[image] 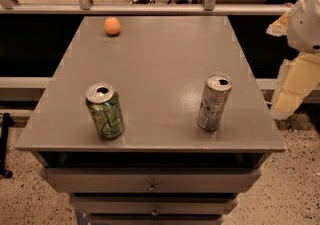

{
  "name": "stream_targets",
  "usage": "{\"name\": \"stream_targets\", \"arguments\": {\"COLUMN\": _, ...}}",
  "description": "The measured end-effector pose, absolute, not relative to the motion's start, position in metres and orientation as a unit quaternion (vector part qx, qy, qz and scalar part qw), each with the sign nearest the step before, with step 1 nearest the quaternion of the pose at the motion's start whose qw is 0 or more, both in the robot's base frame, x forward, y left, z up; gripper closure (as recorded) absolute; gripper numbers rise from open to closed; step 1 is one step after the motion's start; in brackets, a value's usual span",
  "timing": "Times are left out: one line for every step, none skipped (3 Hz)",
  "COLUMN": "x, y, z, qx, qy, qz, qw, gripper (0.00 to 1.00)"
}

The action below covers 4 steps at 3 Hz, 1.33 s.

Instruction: Pick redbull can

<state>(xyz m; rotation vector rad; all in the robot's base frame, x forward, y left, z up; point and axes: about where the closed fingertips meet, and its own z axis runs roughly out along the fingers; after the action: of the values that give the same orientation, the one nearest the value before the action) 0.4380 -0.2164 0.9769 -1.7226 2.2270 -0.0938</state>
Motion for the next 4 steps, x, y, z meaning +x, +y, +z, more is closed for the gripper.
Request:
{"name": "stream_targets", "arguments": {"x": 0.438, "y": -0.216, "z": 0.978, "qx": -0.604, "qy": 0.779, "qz": -0.031, "qw": 0.165, "gripper": 0.0}}
{"name": "stream_targets", "arguments": {"x": 0.435, "y": -0.214, "z": 0.946, "qx": -0.59, "qy": 0.783, "qz": 0.034, "qw": 0.194, "gripper": 0.0}}
{"name": "stream_targets", "arguments": {"x": 0.435, "y": -0.215, "z": 0.902, "qx": -0.564, "qy": 0.78, "qz": 0.12, "qw": 0.244, "gripper": 0.0}}
{"name": "stream_targets", "arguments": {"x": 0.437, "y": -0.196, "z": 0.873, "qx": -0.542, "qy": 0.757, "qz": 0.212, "qw": 0.297, "gripper": 0.0}}
